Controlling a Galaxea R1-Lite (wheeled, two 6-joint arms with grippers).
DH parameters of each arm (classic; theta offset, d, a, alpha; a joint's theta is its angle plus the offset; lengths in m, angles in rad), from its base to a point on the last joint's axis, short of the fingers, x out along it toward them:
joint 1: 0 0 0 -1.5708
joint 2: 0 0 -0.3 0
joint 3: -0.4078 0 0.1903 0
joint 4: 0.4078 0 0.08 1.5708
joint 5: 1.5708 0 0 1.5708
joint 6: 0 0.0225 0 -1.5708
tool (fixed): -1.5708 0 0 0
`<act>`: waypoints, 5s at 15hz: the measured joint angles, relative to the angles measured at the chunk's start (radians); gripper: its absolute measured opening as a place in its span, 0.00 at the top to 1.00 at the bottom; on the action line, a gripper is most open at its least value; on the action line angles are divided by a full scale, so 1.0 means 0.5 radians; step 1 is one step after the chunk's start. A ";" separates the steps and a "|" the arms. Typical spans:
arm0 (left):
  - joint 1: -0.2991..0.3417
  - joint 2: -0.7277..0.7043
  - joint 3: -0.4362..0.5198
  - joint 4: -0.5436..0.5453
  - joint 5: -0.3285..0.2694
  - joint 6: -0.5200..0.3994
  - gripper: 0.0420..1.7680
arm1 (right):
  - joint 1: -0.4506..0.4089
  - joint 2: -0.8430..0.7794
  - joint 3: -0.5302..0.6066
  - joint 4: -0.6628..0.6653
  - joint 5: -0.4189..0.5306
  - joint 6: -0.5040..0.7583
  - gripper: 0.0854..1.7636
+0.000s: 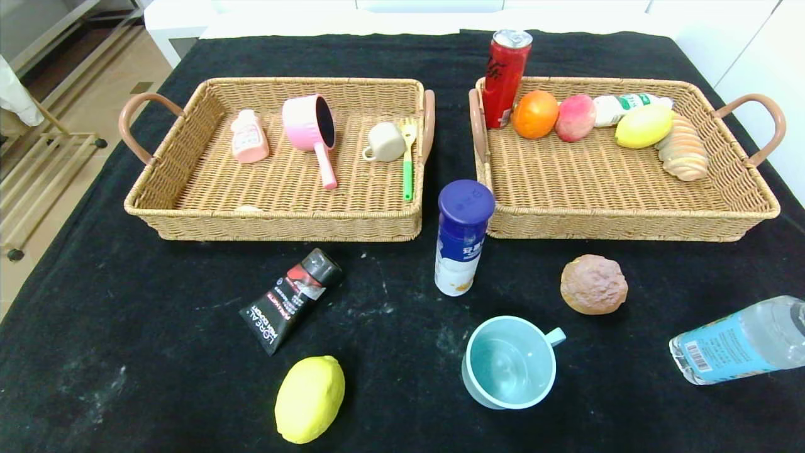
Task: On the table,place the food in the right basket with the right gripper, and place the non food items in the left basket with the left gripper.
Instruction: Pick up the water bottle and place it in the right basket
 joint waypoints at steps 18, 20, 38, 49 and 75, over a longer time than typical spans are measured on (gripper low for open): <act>-0.590 1.303 -1.190 -0.101 -0.813 0.063 0.03 | 0.026 1.029 -1.170 0.073 0.891 -0.062 0.03; -0.726 1.483 -1.236 -0.185 -0.812 0.070 0.03 | 0.035 1.163 -1.234 0.004 0.968 -0.066 0.03; -0.951 1.932 -1.394 -0.243 -0.803 0.070 0.03 | 0.820 1.693 -1.395 -0.124 0.537 -0.068 0.03; -0.951 1.943 -1.376 -0.242 -0.803 0.072 0.03 | 0.774 1.588 -1.601 0.208 0.015 -0.054 0.03; -0.951 1.954 -1.362 -0.243 -0.803 0.076 0.03 | 0.585 1.863 -1.093 -0.047 -0.454 0.194 0.03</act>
